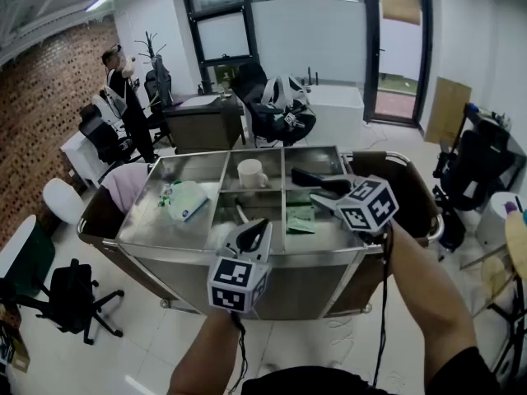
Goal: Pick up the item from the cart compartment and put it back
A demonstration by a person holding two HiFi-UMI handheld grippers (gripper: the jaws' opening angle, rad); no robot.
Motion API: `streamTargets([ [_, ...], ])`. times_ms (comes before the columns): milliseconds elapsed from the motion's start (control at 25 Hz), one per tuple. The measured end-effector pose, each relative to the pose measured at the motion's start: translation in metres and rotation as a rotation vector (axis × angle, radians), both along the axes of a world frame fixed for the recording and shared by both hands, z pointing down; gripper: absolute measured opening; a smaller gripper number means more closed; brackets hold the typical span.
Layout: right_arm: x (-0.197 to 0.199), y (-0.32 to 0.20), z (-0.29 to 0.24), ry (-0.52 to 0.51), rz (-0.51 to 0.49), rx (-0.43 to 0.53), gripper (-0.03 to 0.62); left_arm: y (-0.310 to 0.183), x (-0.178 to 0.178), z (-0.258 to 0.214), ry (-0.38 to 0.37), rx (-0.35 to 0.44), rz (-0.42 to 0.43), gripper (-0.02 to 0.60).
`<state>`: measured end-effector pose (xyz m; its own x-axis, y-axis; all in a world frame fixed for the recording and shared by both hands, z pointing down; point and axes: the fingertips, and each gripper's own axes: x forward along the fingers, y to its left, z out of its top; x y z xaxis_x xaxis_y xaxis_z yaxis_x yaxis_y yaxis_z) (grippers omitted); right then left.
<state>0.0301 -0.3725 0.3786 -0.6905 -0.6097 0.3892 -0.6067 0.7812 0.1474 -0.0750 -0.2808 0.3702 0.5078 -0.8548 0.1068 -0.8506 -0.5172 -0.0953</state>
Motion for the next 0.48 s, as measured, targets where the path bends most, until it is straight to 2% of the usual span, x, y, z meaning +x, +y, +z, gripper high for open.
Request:
streamTargets([
  [480,-0.049,-0.021,0.082,0.243,-0.112,-0.14,0.195,-0.002,-0.01,0.003,0.011,-0.011,-0.012,0.0],
])
